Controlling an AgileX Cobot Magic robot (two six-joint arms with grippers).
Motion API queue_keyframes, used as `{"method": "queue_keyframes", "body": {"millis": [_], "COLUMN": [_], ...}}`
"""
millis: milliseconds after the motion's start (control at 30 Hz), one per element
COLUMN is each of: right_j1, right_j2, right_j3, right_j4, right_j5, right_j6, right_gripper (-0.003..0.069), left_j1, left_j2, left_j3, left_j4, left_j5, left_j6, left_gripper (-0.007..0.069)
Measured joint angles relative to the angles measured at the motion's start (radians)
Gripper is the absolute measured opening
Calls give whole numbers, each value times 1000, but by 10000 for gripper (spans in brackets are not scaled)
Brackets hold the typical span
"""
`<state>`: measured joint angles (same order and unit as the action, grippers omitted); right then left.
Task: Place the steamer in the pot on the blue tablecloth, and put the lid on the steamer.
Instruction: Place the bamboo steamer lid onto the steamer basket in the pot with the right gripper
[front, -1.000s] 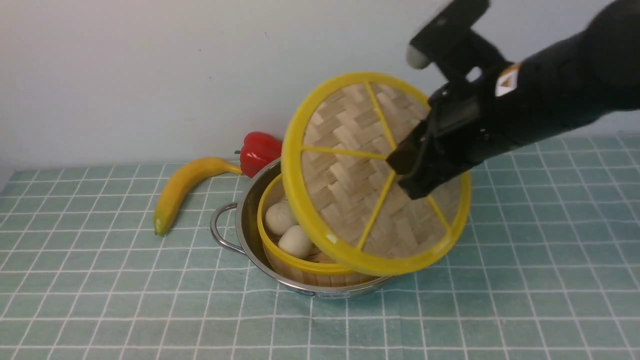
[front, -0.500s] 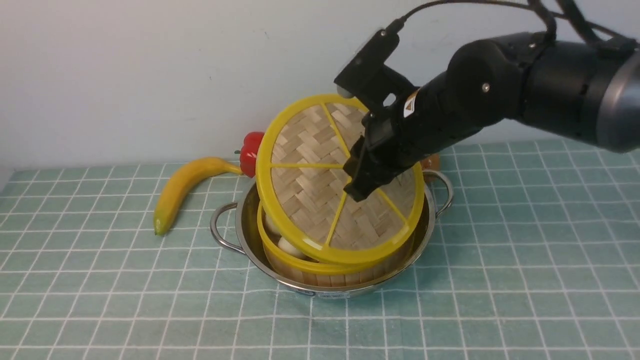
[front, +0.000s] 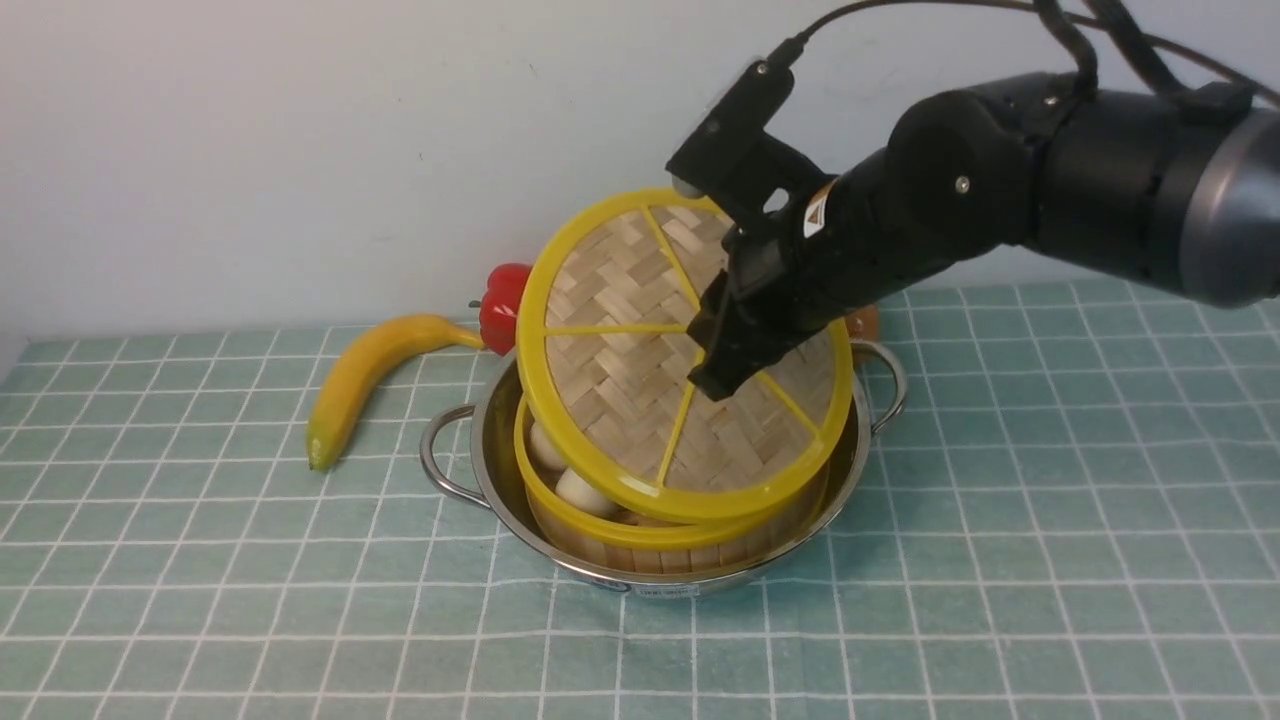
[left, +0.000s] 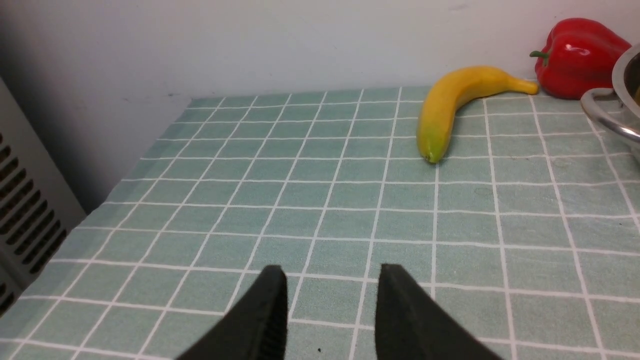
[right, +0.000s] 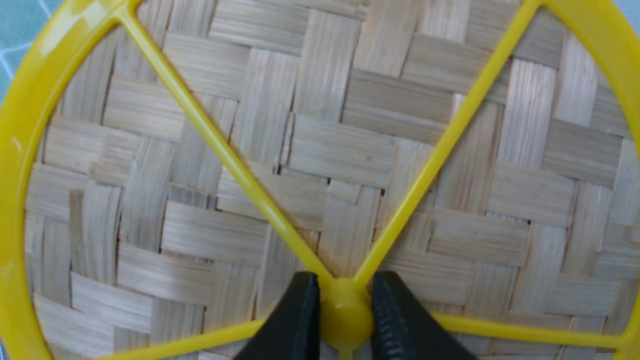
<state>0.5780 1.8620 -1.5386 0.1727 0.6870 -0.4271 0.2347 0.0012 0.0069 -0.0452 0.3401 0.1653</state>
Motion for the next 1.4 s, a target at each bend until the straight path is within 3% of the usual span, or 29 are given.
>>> {"method": "queue_keyframes", "body": {"millis": [633,1400], "right_j1": [0,24], "right_j2": [48,87], "right_j3": [-1,-27], "right_j4": [-24,-16], "right_j5": [-42,-76], "right_j6": [-27,-179], "right_gripper": [146,146], "left_j1": [0,0], "left_j2": [0,0], "left_j3": [0,0], "left_j4": [0,0], "left_j5": [0,0], "left_j6": [0,0], "left_gripper": [243,243]}}
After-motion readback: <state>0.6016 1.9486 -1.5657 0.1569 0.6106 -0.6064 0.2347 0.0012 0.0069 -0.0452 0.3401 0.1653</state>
